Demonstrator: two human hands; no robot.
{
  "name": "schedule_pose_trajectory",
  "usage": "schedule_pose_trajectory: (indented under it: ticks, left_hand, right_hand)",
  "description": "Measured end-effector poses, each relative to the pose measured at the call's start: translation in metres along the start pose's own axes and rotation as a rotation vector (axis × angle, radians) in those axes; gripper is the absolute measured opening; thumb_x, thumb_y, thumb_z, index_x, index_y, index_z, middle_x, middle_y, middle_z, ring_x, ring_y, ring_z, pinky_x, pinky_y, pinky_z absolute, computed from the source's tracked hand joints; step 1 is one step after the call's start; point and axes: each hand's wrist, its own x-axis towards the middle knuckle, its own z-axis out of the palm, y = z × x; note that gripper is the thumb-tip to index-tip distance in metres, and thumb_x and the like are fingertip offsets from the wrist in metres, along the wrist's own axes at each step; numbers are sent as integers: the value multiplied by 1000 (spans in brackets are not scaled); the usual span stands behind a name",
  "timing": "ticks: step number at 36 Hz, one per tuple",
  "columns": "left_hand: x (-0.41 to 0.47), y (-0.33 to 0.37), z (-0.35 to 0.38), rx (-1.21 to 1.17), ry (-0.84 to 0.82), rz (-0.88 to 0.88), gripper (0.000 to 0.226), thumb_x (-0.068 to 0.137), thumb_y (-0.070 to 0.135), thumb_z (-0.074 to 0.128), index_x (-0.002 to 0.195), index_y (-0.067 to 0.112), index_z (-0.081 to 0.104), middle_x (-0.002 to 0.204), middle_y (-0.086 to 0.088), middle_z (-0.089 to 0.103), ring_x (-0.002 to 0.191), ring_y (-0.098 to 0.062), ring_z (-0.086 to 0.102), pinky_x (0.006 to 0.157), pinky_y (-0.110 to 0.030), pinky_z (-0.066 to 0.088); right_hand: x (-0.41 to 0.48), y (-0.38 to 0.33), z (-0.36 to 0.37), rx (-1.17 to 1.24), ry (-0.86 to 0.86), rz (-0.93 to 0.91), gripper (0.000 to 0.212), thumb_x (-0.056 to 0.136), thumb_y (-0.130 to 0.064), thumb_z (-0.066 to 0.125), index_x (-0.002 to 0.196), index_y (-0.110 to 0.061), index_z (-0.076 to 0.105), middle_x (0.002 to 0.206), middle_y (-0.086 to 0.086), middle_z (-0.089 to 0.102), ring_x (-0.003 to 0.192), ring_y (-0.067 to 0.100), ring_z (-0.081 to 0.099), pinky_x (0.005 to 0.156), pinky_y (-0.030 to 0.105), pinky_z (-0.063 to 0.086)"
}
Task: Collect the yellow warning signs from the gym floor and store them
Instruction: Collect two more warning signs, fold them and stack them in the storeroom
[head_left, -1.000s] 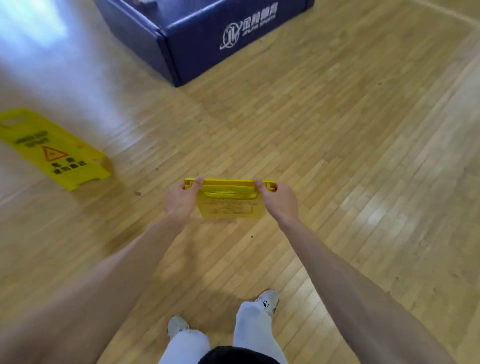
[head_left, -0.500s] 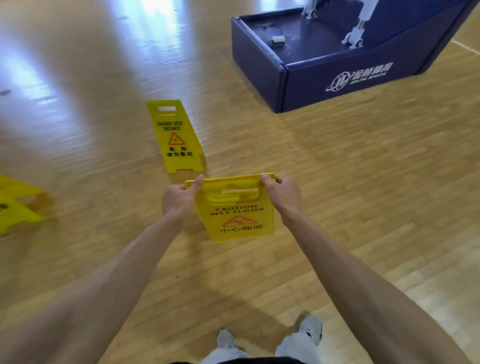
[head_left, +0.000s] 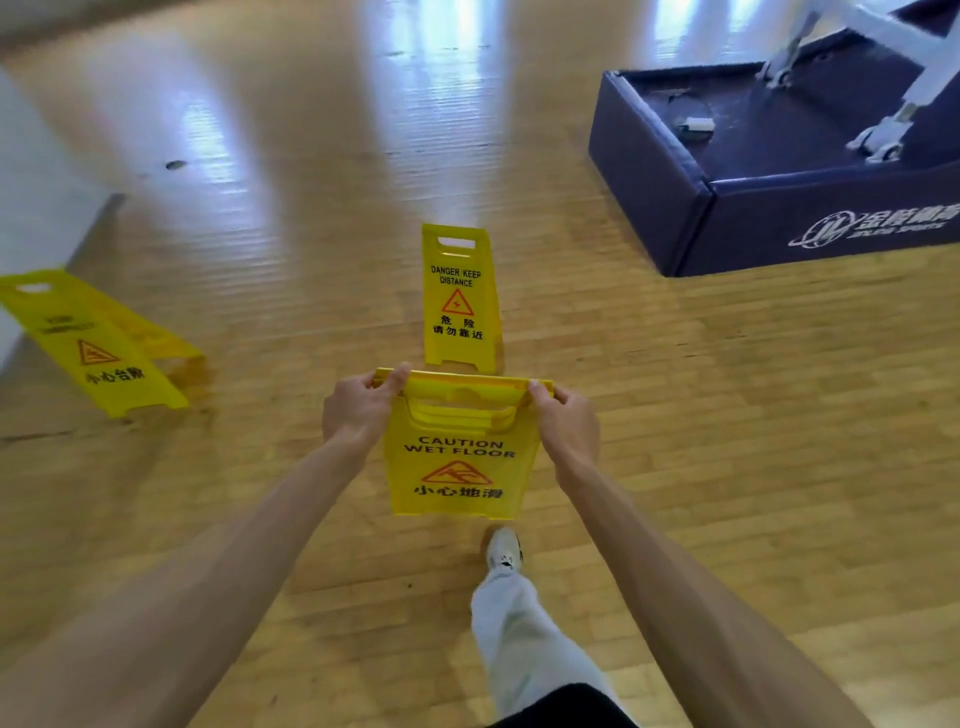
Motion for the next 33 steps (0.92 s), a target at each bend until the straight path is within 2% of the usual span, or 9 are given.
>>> schedule_pose_trajectory:
  ticks: [3, 6, 8, 12, 15, 20, 25, 30, 33]
  left_hand:
    - [41, 6, 10, 1, -8, -25, 52, 84, 59, 56, 103, 13, 71, 93, -5, 65, 98, -29, 61, 72, -32, 40]
    - [80, 22, 25, 17, -31, -50, 44, 86, 55, 55, 90, 14, 69, 88, -5, 63, 86, -26, 57, 67, -33, 39]
    - [106, 36, 34, 36, -44, -70, 41, 88, 53, 54, 85, 14, 66, 84, -5, 61, 80, -24, 53, 64, -32, 36]
    - [158, 61, 48, 50, -55, -115, 41, 89, 52, 53, 84, 12, 64, 79, -4, 58, 78, -24, 52, 63, -32, 36]
    - [194, 73, 54, 64, -76, -134, 44, 90, 52, 50, 86, 10, 64, 81, -5, 57, 77, -25, 51, 62, -32, 36]
    - [244, 92, 62, 61, -161, -158, 38, 96, 44, 45, 93, 8, 57, 89, -7, 54, 82, -24, 49, 72, -32, 36]
    - [293, 102, 78, 5, -255, -157, 36, 99, 38, 40, 113, 8, 55, 106, -8, 55, 95, -23, 50, 80, -33, 37]
    - [354, 106, 91, 13, -293, -199, 38, 100, 40, 36, 111, 8, 55, 103, -8, 55, 94, -25, 51, 82, -36, 39]
    - [398, 107, 97, 58, -309, -224, 39, 100, 38, 35, 110, 6, 55, 104, -10, 55, 96, -27, 52, 81, -34, 37]
  right_hand:
    - [37, -7, 16, -2, -36, 9, 43, 91, -46, 52, 119, -16, 68, 117, 1, 69, 103, 19, 61, 80, 33, 45]
    - [80, -20, 28, 18, -47, 24, 41, 94, -41, 53, 120, -13, 66, 107, -6, 61, 102, 16, 56, 85, 33, 42]
    - [109, -33, 35, 15, -59, 51, 39, 94, -38, 53, 121, -11, 65, 110, -4, 61, 104, 18, 56, 87, 33, 41]
    - [161, -55, 49, -30, -113, 63, 28, 93, -43, 52, 95, -19, 67, 96, 2, 68, 93, 23, 61, 75, 33, 43]
    - [198, -71, 62, -73, -138, 81, 47, 88, -53, 49, 107, -14, 67, 106, 6, 70, 98, 26, 63, 80, 37, 47]
    - [245, -89, 79, -125, -164, 78, 37, 92, -46, 50, 102, -13, 63, 102, 8, 69, 91, 26, 62, 75, 36, 46]
    - [291, -99, 98, -125, -158, 127, 47, 92, -50, 51, 117, -11, 59, 110, 7, 65, 103, 27, 61, 89, 42, 49]
    - [336, -111, 122, -144, -176, 177, 47, 92, -51, 51, 120, -13, 56, 109, 5, 63, 101, 24, 60, 85, 38, 48]
    - [370, -119, 147, -149, -153, 220, 46, 90, -49, 52, 118, -12, 56, 111, 7, 65, 102, 28, 62, 90, 43, 50]
